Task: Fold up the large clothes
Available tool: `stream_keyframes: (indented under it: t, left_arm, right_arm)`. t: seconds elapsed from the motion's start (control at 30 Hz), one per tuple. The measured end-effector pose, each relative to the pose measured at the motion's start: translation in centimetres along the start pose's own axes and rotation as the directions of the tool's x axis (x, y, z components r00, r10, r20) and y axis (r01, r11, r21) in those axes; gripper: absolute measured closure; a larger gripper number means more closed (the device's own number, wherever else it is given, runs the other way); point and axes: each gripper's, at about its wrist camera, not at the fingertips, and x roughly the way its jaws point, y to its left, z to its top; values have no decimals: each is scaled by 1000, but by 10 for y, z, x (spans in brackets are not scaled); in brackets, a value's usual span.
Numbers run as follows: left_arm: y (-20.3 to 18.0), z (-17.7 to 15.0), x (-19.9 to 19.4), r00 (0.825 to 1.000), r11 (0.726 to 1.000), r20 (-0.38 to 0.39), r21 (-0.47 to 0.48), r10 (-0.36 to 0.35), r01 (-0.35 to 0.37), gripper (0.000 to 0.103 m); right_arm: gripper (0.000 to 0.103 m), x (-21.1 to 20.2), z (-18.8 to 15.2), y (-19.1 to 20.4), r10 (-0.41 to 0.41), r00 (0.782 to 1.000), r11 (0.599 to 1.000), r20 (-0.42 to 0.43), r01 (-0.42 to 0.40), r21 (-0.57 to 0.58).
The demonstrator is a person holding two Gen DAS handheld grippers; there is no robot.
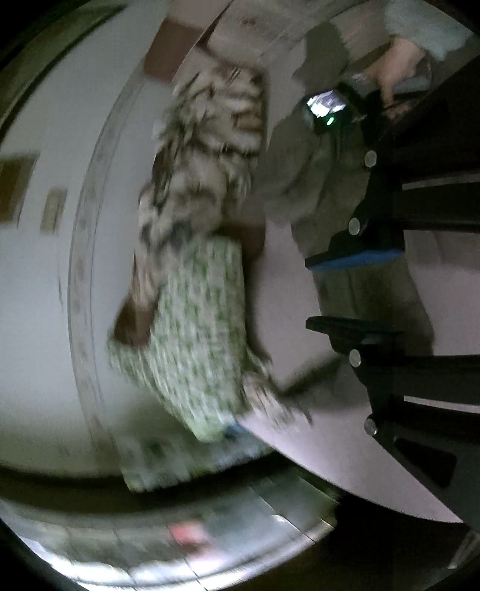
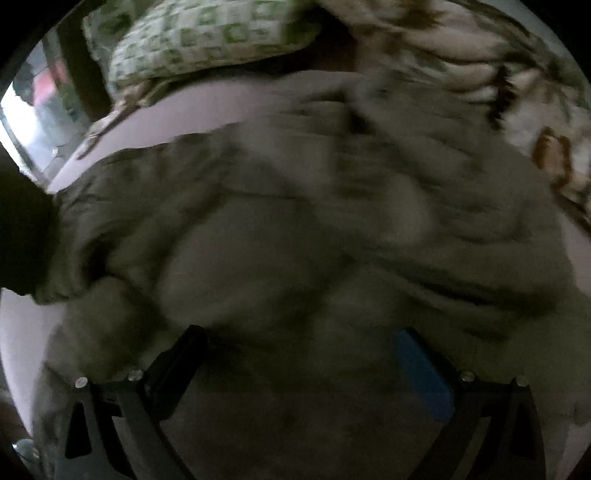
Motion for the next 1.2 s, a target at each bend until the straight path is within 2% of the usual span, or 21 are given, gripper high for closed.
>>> stream_keyframes:
  t: [0.13, 0.2, 0.23, 0.27, 0.33, 0.4, 0.5, 0.57, 0.6, 0.7, 0.73, 0.83, 0.87, 0.93, 0.97, 1.0, 1.03, 1.07, 1.1, 1.13, 1.2]
  left_arm:
    - [-35, 7, 26, 996, 997, -47, 15, -78, 79, 77]
    - [-32, 6, 33, 996, 998, -59, -17, -63, 62, 77]
    - [-21, 5, 39, 997, 998, -73, -46, -36, 33, 68]
    - [-11, 2, 40, 996, 998, -85, -69, -10, 4, 44]
    - [19, -6, 47, 990, 985, -111, -138, 87, -102, 14]
    - [47, -16, 52, 980, 968, -128, -184, 151, -173, 14]
    - [93, -41, 70, 940, 924, -225, -230, 255, -305, 14]
    - [105, -55, 81, 921, 911, -277, -230, 276, -342, 14]
    - [104, -60, 85, 918, 914, -288, -221, 273, -341, 14]
    - [88, -70, 103, 904, 930, -294, -105, 311, -354, 14]
    - [80, -72, 114, 892, 930, -299, -42, 338, -366, 13]
    - [65, -83, 154, 838, 903, -337, 133, 430, -409, 13]
    - [65, -88, 164, 823, 895, -353, 158, 445, -417, 13]
    - [69, -97, 178, 806, 890, -378, 178, 455, -419, 14]
    - [70, -100, 185, 800, 888, -387, 186, 459, -420, 15]
    - [72, -102, 189, 795, 884, -388, 187, 467, -428, 22]
    - [76, -103, 193, 794, 889, -402, 170, 456, -425, 68]
    - [82, -103, 195, 784, 891, -430, 143, 447, -430, 88]
    - [86, -102, 193, 793, 901, -442, 89, 418, -425, 88]
    - [91, -98, 190, 815, 912, -441, 23, 376, -409, 90]
    - [88, -87, 177, 849, 920, -395, -21, 352, -391, 90]
  right_arm:
    - [0, 2, 8, -49, -77, 997, 997, 25, 76, 25]
    - [0, -4, 14, -72, -109, 993, 991, 47, 105, 77]
    - [0, -6, 15, -80, -104, 993, 990, 52, 99, 101]
    - [0, -8, 15, -84, -90, 994, 990, 54, 84, 112]
    - [0, -10, 11, -86, -53, 997, 992, 63, 46, 116]
    - [0, -10, 9, -79, -47, 997, 995, 67, 41, 91]
    - [0, -7, -3, -65, -46, 997, 998, 67, 43, 54]
    - [0, -6, -6, -57, -50, 996, 998, 71, 48, 35]
    - [0, -5, -9, -51, -54, 995, 998, 78, 52, 25]
    - [0, -4, -5, -39, -51, 996, 999, 79, 50, 13]
    - [0, -3, -3, -37, -53, 996, 999, 77, 52, 8]
    - [0, -1, 2, -32, -51, 996, 999, 72, 50, 8]
    - [0, 0, 3, -32, -47, 996, 999, 70, 46, 11]
    - [0, 7, 12, -38, -37, 997, 999, 62, 36, 19]
    - [0, 11, 16, -42, -33, 998, 999, 59, 32, 21]
    - [0, 15, 24, -49, -31, 998, 999, 59, 29, 23]
    - [0, 17, 27, -52, -31, 998, 999, 62, 30, 24]
    - [0, 17, 31, -55, -38, 997, 999, 66, 36, 26]
    - [0, 18, 35, -59, -41, 997, 999, 71, 39, 30]
    - [0, 18, 39, -63, -41, 996, 999, 76, 38, 37]
    - [0, 20, 49, -75, -38, 996, 997, 81, 32, 66]
